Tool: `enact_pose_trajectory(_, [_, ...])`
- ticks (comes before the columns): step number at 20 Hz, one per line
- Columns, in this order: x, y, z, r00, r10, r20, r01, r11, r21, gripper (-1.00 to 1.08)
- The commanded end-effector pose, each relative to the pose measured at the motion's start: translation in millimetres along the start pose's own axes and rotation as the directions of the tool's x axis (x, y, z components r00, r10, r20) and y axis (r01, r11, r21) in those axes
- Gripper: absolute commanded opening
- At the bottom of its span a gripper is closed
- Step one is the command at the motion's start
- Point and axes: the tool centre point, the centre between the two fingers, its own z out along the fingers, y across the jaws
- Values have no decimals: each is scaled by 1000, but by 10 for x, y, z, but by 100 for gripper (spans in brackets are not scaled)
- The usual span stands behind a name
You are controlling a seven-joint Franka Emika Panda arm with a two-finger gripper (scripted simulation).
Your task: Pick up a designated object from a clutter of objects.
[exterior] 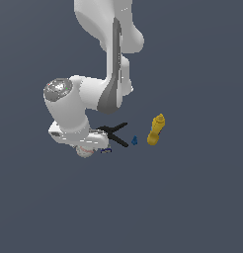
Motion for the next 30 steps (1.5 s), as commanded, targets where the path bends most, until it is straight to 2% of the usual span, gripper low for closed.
enact_pose_trajectory(1, [-91, -207, -213, 1000, 0, -3, 0, 1000, 0, -100])
enact_pose_trajectory(23, [-917, -2141, -2123, 1000, -1, -3, 1, 1000, -4, -100])
enact_pose_trajectory(30, [-1075, -2594, -2564, 1000, -1, -3, 1, 1000, -2, -100])
